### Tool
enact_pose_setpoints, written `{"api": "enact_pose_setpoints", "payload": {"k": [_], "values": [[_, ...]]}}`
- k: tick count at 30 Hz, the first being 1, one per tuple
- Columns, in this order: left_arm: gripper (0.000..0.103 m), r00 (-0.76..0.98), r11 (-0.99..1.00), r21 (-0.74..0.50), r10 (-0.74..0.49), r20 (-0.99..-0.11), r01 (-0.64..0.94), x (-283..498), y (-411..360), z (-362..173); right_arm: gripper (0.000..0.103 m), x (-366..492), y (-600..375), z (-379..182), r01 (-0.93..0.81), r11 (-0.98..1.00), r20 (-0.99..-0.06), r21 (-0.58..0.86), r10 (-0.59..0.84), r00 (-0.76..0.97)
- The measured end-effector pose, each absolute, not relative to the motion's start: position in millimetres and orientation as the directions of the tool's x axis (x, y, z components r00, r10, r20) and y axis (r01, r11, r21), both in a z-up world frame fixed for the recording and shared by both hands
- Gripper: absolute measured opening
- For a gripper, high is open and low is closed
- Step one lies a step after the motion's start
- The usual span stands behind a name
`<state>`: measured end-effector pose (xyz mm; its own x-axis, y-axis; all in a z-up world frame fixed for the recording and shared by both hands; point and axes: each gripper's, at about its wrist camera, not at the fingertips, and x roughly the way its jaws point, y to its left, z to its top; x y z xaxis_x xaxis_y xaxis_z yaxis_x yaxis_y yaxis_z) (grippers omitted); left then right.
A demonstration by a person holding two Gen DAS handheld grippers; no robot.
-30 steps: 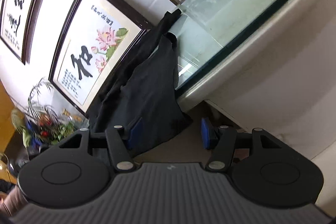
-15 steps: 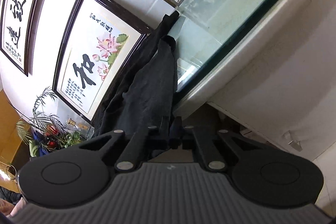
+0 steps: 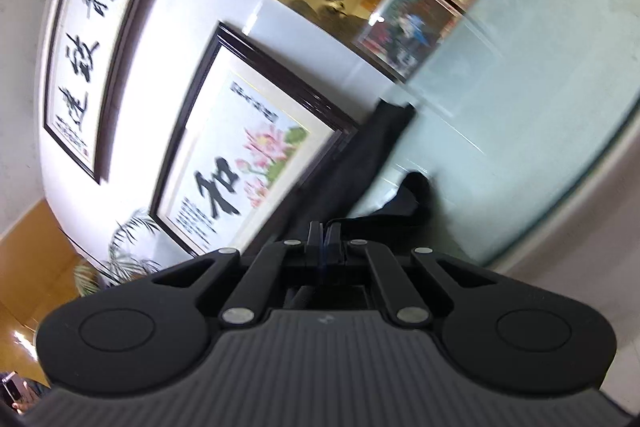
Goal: Fold clothes
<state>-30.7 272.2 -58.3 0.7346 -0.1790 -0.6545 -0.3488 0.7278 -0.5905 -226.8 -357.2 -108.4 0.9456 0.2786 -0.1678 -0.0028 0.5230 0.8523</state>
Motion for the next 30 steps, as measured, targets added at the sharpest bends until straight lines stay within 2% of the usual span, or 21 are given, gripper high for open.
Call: {"api": "enact_pose_setpoints", "payload": {"k": [9,16,20,23,24,25,27,29,30], "values": [[0.013,0.739,0.691,-0.602,-0.145,-0.658,-0.400,-46.6,279.0,-32.0,0.000,-221.0,-374.8,-73.5,-0.061,0.466,-0.060,0.882,0.241,0.969],[0.013,0.724,0.723,-0.557,-0.115,-0.680,-0.409,-37.7,265.6,-28.3,0.000,-195.9,-358.0,-63.4,-0.008,0.683,-0.284,0.730,0.313,0.906],[0.013,0.718,0.746,-0.525,-0.091,-0.691,-0.410,-38.5,265.4,-29.0,0.003,-217.7,-351.8,-109.0,0.007,0.652,-0.328,0.759,0.373,0.868],[0.013,0.708,0.760,-0.500,-0.075,-0.703,-0.415,-37.5,268.1,-31.7,0.036,-234.4,-347.4,-143.8,0.020,0.625,-0.356,0.781,0.418,0.835],[0.013,0.702,0.766,-0.488,-0.069,-0.709,-0.418,-37.6,268.8,-33.0,0.060,-240.0,-345.9,-155.5,0.025,0.616,-0.365,0.788,0.433,0.824],[0.013,0.701,0.772,-0.483,-0.068,-0.710,-0.414,-37.3,268.2,-33.0,0.074,-249.5,-343.0,-170.7,0.028,0.608,-0.359,0.794,0.431,0.828],[0.013,0.700,0.783,-0.471,-0.065,-0.711,-0.406,-36.8,267.1,-33.0,0.077,-265.5,-339.2,-199.7,0.016,0.580,-0.324,0.815,0.433,0.841],[0.013,0.699,0.794,-0.460,-0.063,-0.712,-0.398,-36.2,266.0,-33.1,0.085,-271.2,-338.4,-221.1,0.001,0.561,-0.290,0.828,0.426,0.857],[0.013,0.698,0.799,-0.454,-0.061,-0.713,-0.394,-35.9,265.5,-33.1,0.093,-272.5,-338.7,-231.7,-0.018,0.550,-0.261,0.835,0.426,0.866]]}}
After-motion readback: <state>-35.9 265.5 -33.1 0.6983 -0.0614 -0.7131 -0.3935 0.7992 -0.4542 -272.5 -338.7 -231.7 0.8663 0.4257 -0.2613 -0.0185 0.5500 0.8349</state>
